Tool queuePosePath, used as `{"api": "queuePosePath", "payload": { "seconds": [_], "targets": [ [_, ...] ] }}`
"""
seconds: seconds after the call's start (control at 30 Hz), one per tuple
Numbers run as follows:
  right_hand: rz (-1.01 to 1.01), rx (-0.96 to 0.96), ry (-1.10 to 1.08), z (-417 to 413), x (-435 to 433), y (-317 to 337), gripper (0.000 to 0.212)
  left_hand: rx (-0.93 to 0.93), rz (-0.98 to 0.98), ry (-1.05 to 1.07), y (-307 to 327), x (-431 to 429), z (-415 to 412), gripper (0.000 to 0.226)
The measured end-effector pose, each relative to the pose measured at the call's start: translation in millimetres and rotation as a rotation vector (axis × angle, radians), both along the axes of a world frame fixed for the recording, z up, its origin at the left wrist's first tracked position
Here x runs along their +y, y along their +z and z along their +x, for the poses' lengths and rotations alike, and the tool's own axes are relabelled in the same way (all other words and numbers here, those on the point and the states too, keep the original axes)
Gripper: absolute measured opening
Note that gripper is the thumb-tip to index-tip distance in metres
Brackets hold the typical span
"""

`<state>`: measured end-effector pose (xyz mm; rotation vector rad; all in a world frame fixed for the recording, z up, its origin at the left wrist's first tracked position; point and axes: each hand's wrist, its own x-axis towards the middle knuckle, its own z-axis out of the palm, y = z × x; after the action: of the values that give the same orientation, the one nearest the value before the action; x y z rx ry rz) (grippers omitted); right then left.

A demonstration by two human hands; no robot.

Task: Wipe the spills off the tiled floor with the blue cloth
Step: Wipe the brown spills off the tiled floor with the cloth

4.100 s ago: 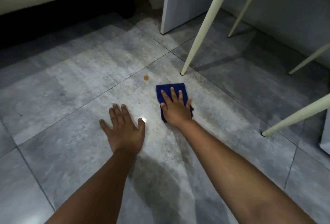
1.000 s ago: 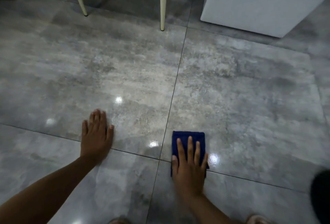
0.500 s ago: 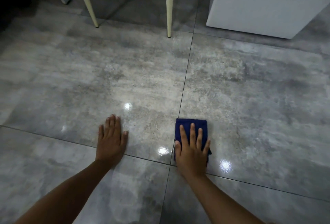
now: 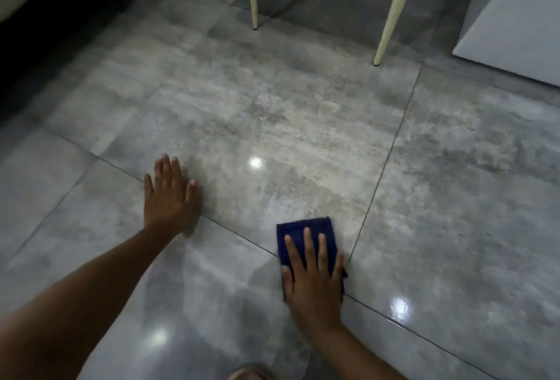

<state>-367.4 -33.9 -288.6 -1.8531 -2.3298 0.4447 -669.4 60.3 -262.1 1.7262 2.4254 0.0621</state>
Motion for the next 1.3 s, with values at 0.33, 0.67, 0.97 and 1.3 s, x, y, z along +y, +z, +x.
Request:
{"api": "queuePosePath", "payload": {
  "seconds": [0.33, 0.67, 0.97, 1.3],
  "targets": [
    [0.047, -0.018, 0.019, -47, 26, -4, 0.055, -0.056, 0.006, 0.381, -35, -44, -16, 0.066],
    [0.019, -0.006, 0.275, -117, 121, -13, 0.054, -0.157, 0.194, 0.418, -27, -41, -32, 0.062],
    [0.005, 0.004, 0.259, -129, 60, -1, 0.057, -0.012, 0.086, 0.583, -35, -64, -97, 0.062],
    [-0.142, -0.104, 0.499, -218, 166, 0, 0.056, -0.021, 0.068, 0.577, -41, -67, -104, 0.06]
  ]
}}
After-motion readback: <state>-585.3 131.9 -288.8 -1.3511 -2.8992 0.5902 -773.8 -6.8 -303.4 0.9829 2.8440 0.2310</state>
